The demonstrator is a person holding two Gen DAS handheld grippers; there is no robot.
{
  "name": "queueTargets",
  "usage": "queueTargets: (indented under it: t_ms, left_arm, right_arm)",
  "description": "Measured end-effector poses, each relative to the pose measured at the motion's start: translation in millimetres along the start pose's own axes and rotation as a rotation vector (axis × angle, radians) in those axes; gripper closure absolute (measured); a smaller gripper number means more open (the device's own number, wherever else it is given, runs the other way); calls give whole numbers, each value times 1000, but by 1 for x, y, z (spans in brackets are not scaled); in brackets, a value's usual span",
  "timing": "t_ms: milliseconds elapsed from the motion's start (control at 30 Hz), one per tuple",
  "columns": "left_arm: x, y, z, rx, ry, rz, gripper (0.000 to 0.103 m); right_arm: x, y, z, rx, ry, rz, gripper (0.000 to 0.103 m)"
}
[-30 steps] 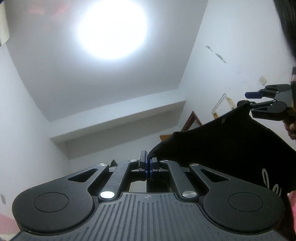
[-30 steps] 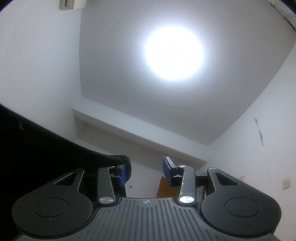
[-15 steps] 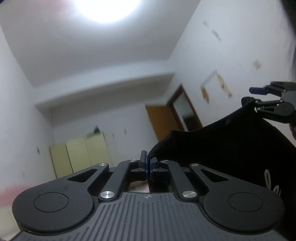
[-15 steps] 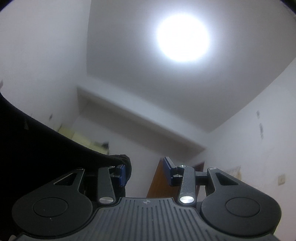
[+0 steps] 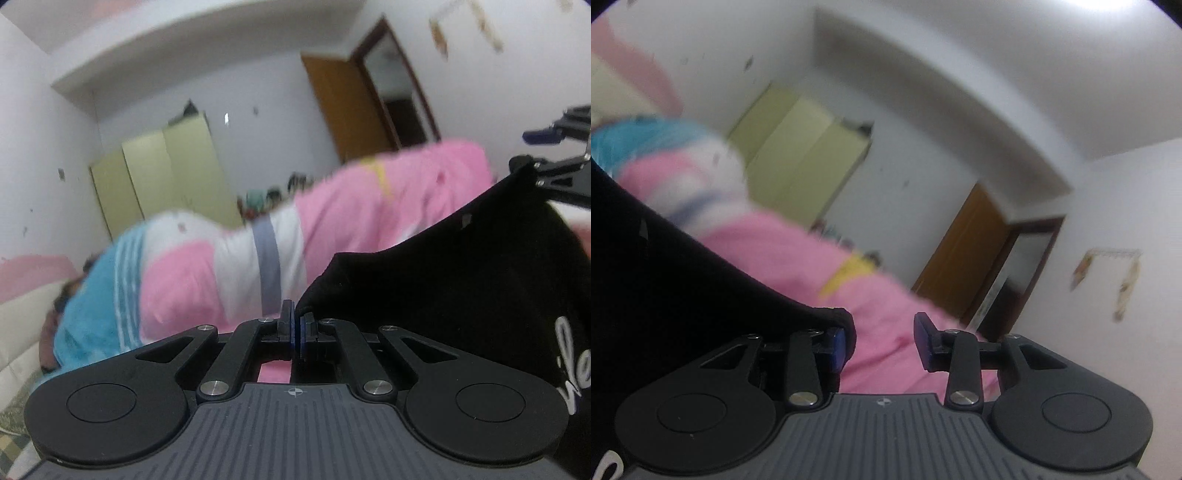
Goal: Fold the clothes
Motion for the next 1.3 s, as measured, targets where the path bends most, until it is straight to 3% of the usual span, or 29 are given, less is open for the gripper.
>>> queueTargets:
  t_ms: [200, 433, 533, 567, 633, 700, 767, 800, 833, 867, 1033, 1100, 1167, 1300]
  left_arm:
    - [64, 58, -22, 46, -5, 188, 102]
    - [145, 124, -54, 18, -2, 384, 97]
    - [164, 149, -64, -14, 35, 495, 93]
    - [163, 151, -67, -8, 23, 488, 92]
    - [159, 155, -71, 4, -4, 464, 92]
    - [156, 151, -67, -8, 12, 470, 88]
    - [153, 145, -55, -69, 49, 490, 60]
    - [152, 142, -48, -100, 67, 499, 53]
    - [150, 138, -41, -137, 85, 501, 43]
    - [146, 135, -36, -167, 101, 499, 39]
    - [127, 124, -17, -241, 176, 518, 33]
    - [120, 119, -10, -273, 196, 525, 31]
    - [107, 114, 2, -324, 223, 523, 24]
    - [82, 102, 28, -428, 266, 504, 19]
  right_arm:
    - [93, 60, 57, 6, -154, 221, 70]
    - [122, 145, 90, 93, -314, 458, 71]
    - [131, 174, 121, 16, -351, 515, 70]
    - [134, 184, 132, -16, -362, 534, 70]
    - [127, 190, 144, -79, -328, 485, 69]
    - [125, 184, 142, -110, -350, 480, 69]
    - [123, 179, 140, -142, -372, 475, 59]
    - [117, 175, 136, -158, -390, 463, 55]
    - [113, 170, 130, -165, -422, 446, 43]
    - [109, 165, 124, -172, -454, 430, 30]
    - [67, 149, 105, -200, -626, 374, 9]
    - [57, 144, 99, -197, -676, 351, 6]
    - [39, 133, 83, -139, -709, 344, 6]
    - [37, 127, 42, 109, -750, 339, 3]
Point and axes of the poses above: each gripper's, at about its wrist camera, not at the fingertips, and x roughly the way its jaws point, z to its left, y to its underside, the point moved 1 cm from there along x, roughly the way its jaws point, and after that the axes turned 2 degrees about -y, right-handed, at the moved point
